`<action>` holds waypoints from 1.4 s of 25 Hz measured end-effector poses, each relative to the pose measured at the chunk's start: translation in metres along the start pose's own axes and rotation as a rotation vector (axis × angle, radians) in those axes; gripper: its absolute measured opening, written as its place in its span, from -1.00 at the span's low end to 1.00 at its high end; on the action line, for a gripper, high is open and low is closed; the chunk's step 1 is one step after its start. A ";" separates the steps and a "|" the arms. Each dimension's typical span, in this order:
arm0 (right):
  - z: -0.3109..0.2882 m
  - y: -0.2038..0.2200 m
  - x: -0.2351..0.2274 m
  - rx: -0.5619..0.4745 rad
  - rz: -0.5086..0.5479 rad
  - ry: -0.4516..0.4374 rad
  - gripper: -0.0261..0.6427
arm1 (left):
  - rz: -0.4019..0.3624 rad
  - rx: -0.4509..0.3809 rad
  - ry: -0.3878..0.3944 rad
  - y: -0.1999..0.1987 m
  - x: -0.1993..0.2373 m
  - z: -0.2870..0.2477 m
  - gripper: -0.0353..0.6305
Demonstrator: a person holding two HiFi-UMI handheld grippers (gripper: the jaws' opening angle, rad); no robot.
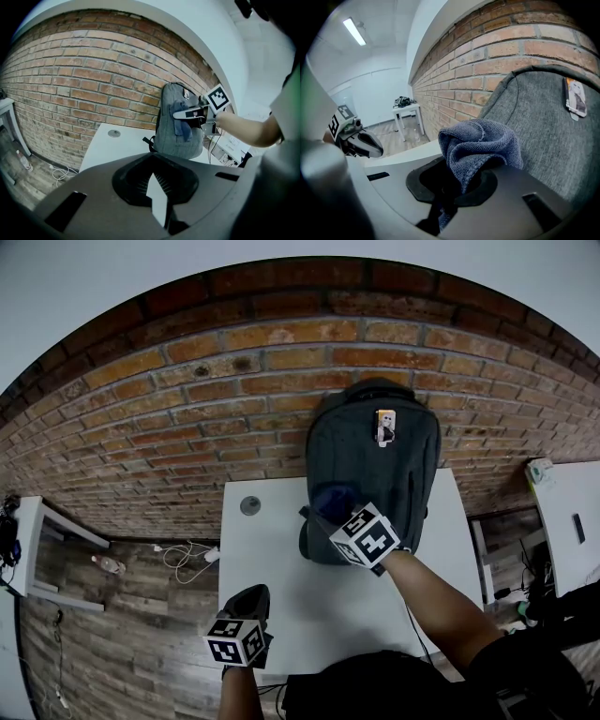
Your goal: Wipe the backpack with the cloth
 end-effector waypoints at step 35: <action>-0.076 0.105 0.100 0.168 -0.196 -0.031 -0.81 | -0.025 0.082 0.050 0.001 0.045 0.000 -0.91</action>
Point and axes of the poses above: the fingertips, and each gripper's own axes: z backward along the fingers, x to its left, y out of its underside, the point moved 4 cm from there along z, backward along the fingers, and after that the axes turned 3 degrees about x, right-handed, at the moved point
